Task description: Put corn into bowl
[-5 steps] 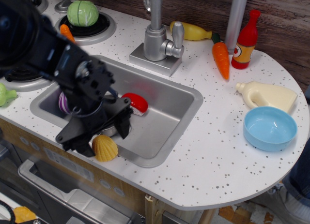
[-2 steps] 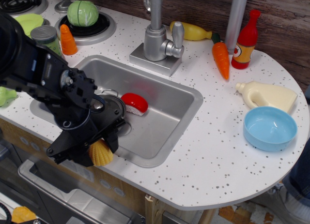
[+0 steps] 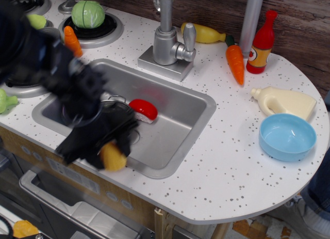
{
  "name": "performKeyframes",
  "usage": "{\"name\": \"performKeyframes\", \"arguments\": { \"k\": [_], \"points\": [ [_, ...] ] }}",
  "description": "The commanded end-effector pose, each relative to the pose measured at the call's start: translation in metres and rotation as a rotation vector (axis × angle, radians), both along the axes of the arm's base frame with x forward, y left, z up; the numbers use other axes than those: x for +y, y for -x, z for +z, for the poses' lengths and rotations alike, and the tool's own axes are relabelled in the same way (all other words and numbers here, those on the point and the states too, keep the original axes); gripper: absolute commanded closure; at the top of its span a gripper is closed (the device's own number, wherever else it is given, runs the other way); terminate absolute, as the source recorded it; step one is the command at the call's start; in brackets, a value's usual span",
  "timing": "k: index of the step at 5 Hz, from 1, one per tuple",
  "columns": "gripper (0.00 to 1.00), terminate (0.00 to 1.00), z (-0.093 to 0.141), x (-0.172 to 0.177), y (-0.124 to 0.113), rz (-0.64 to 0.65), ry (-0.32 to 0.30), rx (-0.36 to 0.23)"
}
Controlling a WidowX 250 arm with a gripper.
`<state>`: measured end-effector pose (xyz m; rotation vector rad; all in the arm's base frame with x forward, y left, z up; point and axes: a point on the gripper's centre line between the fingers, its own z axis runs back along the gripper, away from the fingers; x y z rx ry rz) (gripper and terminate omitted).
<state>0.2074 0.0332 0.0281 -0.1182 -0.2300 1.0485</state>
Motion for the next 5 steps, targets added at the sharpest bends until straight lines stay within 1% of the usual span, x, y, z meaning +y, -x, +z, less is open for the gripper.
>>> {"name": "performKeyframes", "arguments": {
  "k": [1,2,3,4,5],
  "points": [
    [1.00,0.00,0.072,-0.017,-0.033,-0.001,-0.047,0.007],
    [1.00,0.00,0.095,-0.041,-0.064,0.043,-0.074,-0.026],
    [1.00,0.00,0.098,-0.065,-0.091,0.046,-0.031,-0.062],
    [1.00,0.00,0.106,-0.093,-0.103,0.061,0.042,-0.067],
    [1.00,0.00,0.106,-0.114,-0.116,0.090,0.045,-0.072]
  ]
}}
